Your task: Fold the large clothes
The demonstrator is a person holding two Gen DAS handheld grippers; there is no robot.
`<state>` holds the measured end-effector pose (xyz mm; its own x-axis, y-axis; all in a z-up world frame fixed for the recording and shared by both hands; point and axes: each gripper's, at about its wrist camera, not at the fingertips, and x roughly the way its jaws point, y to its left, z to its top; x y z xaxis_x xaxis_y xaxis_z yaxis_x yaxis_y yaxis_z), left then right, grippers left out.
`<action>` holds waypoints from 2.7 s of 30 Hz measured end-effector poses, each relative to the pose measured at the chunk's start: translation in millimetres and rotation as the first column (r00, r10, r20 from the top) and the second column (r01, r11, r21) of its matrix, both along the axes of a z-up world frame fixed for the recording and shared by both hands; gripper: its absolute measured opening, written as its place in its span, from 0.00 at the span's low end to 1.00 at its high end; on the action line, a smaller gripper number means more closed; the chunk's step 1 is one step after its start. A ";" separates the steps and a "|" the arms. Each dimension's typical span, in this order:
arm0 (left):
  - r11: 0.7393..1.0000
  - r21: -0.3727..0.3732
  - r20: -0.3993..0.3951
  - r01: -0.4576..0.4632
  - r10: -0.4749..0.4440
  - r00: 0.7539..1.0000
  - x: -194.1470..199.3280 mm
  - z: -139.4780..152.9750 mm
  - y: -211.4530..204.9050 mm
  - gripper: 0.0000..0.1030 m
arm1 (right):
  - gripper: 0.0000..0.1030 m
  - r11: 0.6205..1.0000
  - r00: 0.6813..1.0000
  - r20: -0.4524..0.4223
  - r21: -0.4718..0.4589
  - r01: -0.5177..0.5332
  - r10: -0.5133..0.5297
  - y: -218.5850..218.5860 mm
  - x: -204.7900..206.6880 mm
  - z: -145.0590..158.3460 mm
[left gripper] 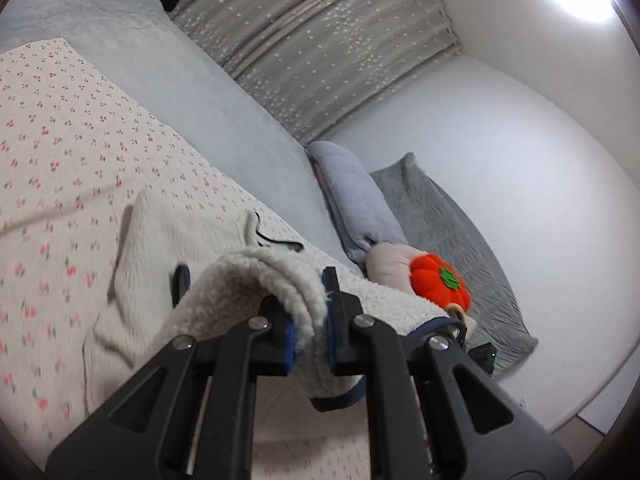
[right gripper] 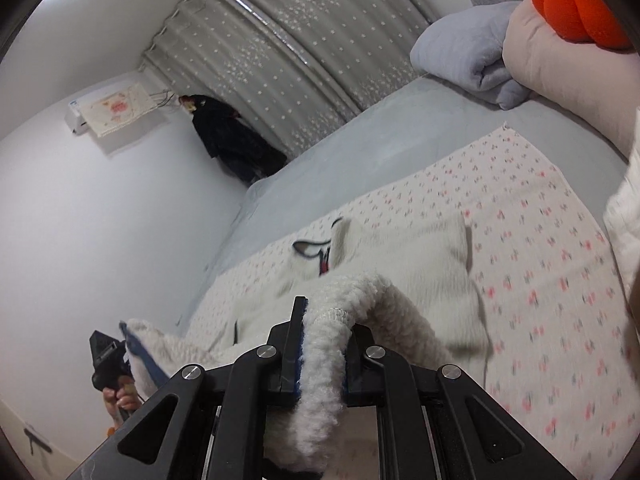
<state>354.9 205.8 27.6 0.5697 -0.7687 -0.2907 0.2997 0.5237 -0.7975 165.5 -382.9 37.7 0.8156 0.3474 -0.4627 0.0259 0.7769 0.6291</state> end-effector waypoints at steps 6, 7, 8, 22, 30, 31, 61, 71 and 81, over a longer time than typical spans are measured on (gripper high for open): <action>0.996 0.034 -0.064 -0.082 0.084 0.994 86.6 -25.9 -23.0 0.12 | 0.12 0.996 0.995 -0.077 0.049 0.069 -0.065 -30.1 96.7 -36.9; 0.995 0.041 -0.080 -0.095 0.098 0.992 99.5 -33.8 -24.3 0.12 | 0.12 0.994 0.992 -0.095 0.060 0.091 -0.085 -37.3 109.4 -47.0; 0.994 0.047 -0.117 -0.103 0.108 0.987 114.6 -46.7 -26.8 0.12 | 0.12 0.990 0.988 -0.121 0.086 0.112 -0.101 -46.6 125.0 -61.6; 0.985 0.014 -0.316 -0.172 0.167 0.934 159.5 -116.3 -30.6 0.73 | 0.35 0.980 0.975 -0.223 0.192 0.059 -0.015 -71.5 176.6 -106.9; 0.924 0.347 -0.165 -0.164 0.232 0.959 145.9 -77.6 -38.6 0.78 | 0.46 0.964 0.989 -0.149 0.265 0.028 0.012 -67.1 171.8 -86.1; 0.895 0.421 -0.125 -0.148 0.218 0.968 144.4 -73.8 -47.3 0.78 | 0.49 0.955 0.990 -0.140 0.293 0.039 0.002 -69.1 172.0 -88.0; 0.818 0.549 -0.028 -0.172 0.224 0.974 179.2 -108.4 -72.2 0.12 | 0.11 0.880 0.944 -0.238 -0.465 0.096 -0.228 -11.5 221.5 -105.2; 0.667 0.735 -0.059 -0.124 0.245 0.968 182.8 -110.8 -98.0 0.62 | 0.48 0.862 0.929 -0.298 -0.504 0.044 -0.222 0.1 212.3 -100.9; 0.730 0.677 -0.115 -0.095 0.232 0.966 101.8 -57.3 -70.1 0.90 | 0.77 0.797 0.965 -0.201 -0.603 0.015 -0.170 37.4 143.3 -30.2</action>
<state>456.6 135.7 -29.7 0.5534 -0.2425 -0.7969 0.0481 0.9644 -0.2601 308.9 -345.4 7.5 0.6707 -0.1293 -0.7303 0.2015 0.9794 0.0116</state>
